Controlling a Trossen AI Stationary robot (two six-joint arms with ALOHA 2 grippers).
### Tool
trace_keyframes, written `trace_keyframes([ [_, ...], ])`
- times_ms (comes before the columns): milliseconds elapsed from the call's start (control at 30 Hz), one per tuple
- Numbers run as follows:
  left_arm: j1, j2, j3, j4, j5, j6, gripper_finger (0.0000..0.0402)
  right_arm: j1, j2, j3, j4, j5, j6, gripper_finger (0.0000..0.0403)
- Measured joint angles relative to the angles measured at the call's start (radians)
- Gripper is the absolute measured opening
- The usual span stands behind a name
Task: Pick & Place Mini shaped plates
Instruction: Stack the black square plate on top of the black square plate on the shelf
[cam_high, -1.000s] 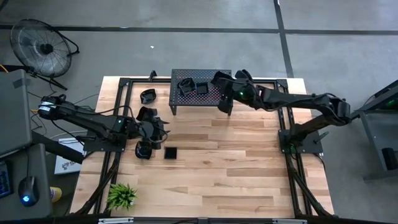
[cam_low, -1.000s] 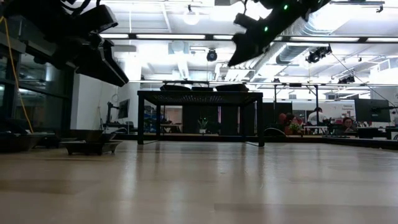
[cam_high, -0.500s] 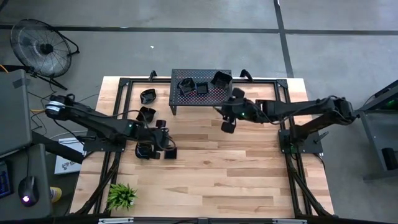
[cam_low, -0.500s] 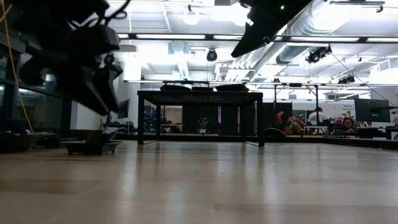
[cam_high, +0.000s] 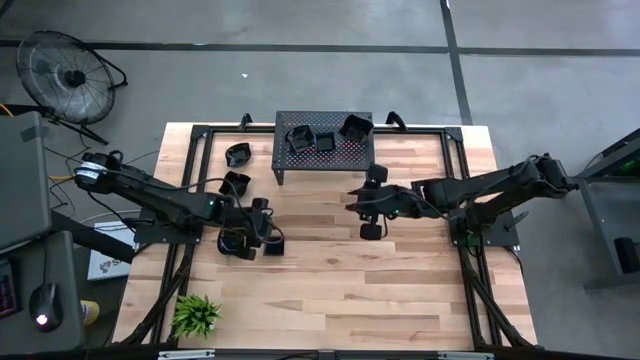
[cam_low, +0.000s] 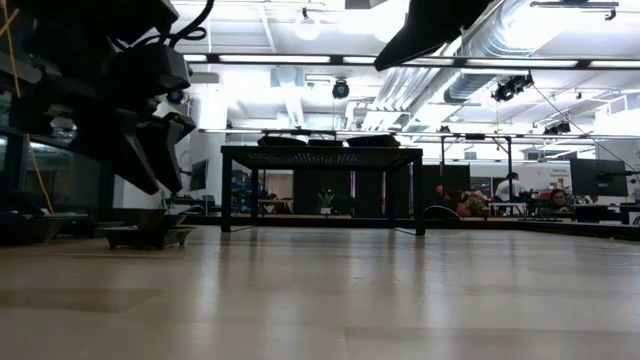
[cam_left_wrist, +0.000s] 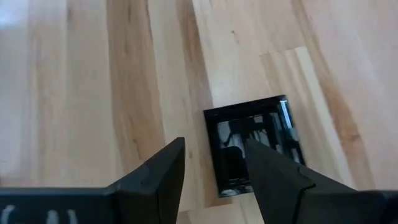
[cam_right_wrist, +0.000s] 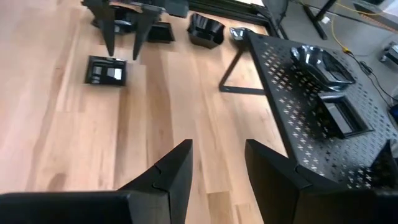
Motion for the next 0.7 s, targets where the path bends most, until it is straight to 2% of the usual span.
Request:
trace_keyframes([
  [167,-0.079,0.000,0.000,0.000,-0.013,-0.046,0.0165,0.022,0.000,0.000,-0.001,0.000,0.007,0.0142],
  [467,-0.258,0.014,0.002,0.006,-0.202,-0.134,0.0165,0.025,0.009,-0.001,-0.007,-0.004,0.050,0.0140],
  [700,-0.336,0.091,0.003,0.049,-0.257,-0.155,0.0165,0.025,0.011,-0.078,0.056,-0.011,0.097,0.0140],
])
